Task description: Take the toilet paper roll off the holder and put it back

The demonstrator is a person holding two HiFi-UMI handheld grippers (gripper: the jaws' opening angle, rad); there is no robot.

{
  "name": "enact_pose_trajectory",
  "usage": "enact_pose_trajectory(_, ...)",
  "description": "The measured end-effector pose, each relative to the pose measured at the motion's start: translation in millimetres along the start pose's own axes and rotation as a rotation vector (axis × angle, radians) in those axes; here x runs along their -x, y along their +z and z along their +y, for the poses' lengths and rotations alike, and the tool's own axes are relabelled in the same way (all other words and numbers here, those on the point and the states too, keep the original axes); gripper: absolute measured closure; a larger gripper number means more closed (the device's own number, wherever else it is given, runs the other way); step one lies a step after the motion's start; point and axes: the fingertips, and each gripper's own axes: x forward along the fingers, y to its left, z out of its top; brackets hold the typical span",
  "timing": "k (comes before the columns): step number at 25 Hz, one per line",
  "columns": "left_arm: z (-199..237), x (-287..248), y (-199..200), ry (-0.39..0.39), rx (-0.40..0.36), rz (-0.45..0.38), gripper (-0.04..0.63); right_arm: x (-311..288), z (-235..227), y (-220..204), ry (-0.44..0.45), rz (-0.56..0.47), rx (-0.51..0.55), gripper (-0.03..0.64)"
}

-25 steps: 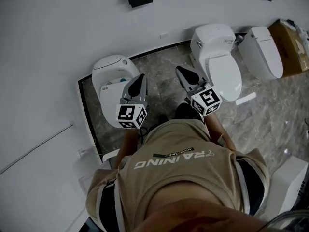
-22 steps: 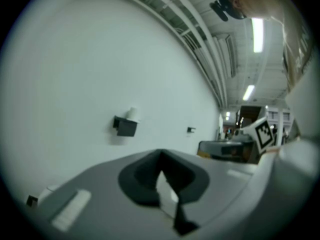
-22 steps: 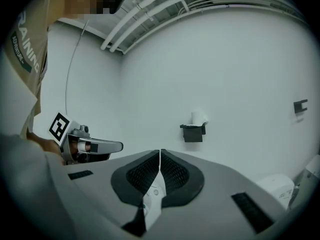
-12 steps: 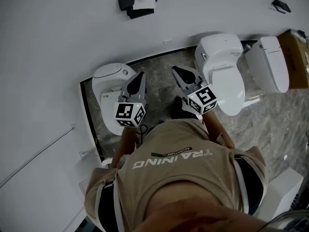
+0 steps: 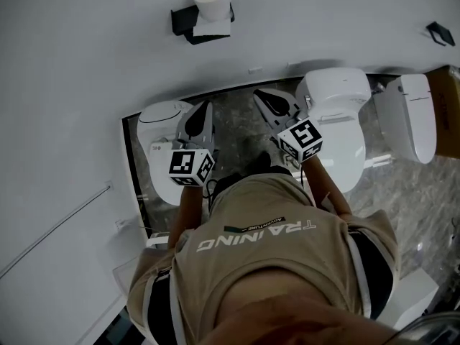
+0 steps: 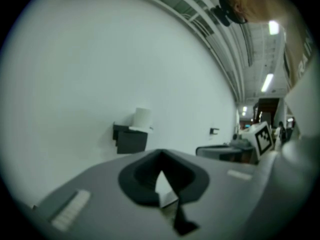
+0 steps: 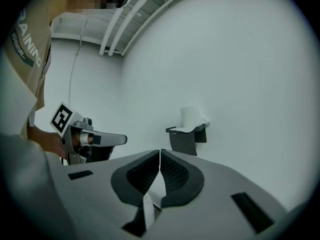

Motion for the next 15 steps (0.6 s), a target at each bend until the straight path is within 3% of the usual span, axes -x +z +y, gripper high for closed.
enact_pose_trajectory(8,33.7,-33.8,4.4,0.004,-0.003,0.019,0.595,-46.8,-36.8,10.9,0.006,-0.013,0.001,0.601)
enact_pose_trajectory(15,61.2,-78.8,32.1,-0.121,-0.006,-0.036,0.595,-88.3,-58.7,43.6,-0.070,-0.026,0.054,0.601)
